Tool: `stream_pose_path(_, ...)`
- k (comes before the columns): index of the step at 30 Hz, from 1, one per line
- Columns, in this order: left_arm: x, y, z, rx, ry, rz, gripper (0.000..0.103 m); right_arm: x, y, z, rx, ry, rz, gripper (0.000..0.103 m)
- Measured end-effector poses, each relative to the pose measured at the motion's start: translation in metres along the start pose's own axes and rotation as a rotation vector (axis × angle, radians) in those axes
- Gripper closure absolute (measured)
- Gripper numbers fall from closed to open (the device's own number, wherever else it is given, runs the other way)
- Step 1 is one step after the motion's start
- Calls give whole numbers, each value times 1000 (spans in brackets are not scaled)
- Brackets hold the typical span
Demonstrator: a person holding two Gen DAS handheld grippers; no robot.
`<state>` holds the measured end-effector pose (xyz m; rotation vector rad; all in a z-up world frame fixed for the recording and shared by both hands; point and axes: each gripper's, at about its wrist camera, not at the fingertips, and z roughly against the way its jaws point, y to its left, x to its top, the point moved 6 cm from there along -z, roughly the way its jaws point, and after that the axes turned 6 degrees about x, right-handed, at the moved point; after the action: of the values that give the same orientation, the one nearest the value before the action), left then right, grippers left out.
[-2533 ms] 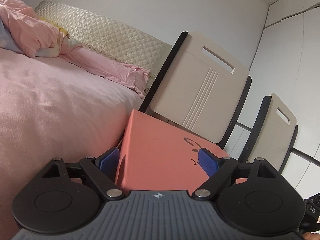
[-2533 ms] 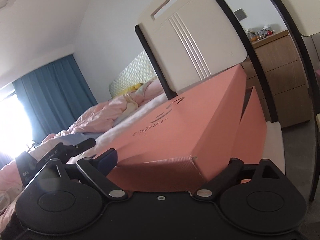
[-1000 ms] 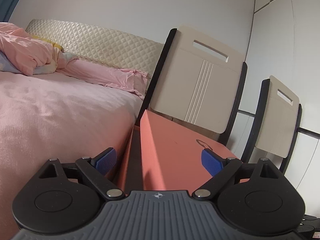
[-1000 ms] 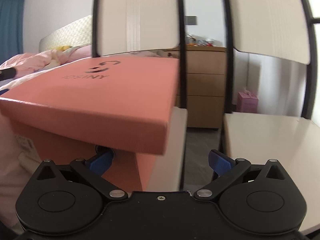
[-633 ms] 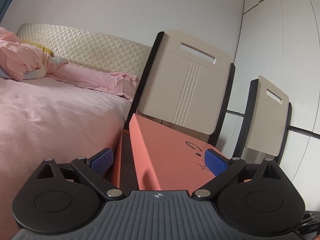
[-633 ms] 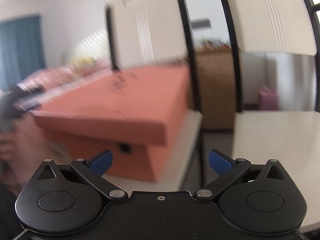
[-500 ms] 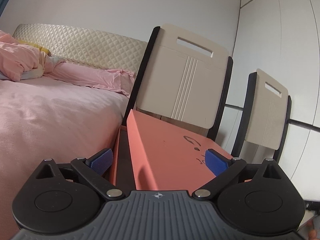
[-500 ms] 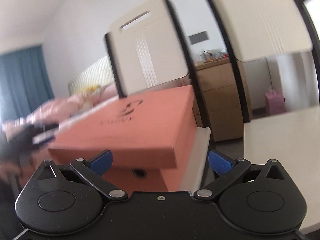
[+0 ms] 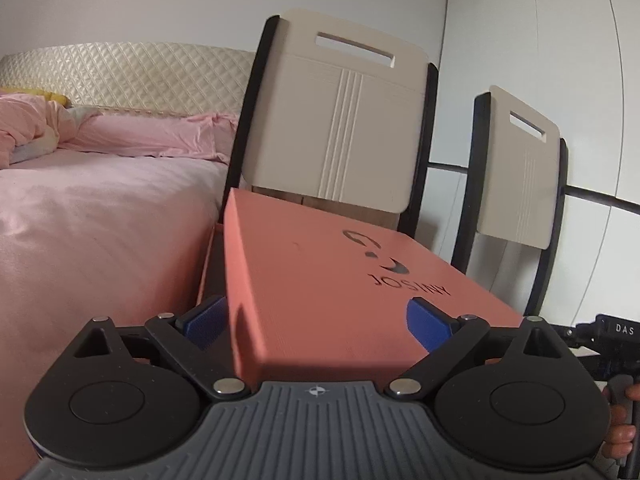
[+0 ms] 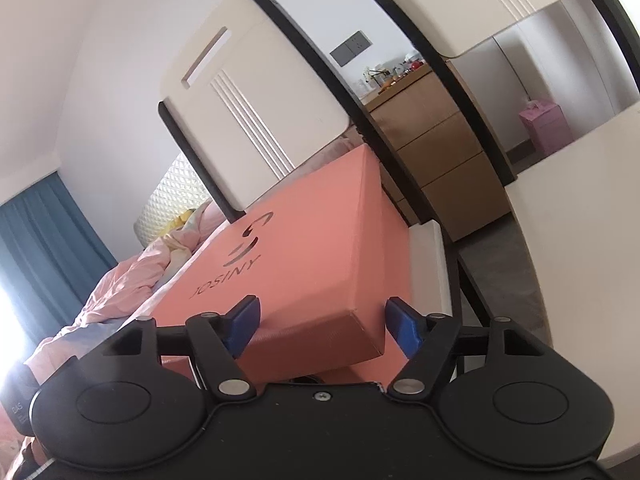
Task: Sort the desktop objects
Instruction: 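Lower the lid onto the box opening with both grippers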
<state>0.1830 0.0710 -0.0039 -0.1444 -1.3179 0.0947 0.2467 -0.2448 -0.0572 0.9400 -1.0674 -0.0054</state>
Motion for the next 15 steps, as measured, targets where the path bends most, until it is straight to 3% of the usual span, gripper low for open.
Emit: stream_pose_path(15, 10, 18, -6, 81, -39, 76, 7, 5, 32, -26, -60, -45, 116, 32)
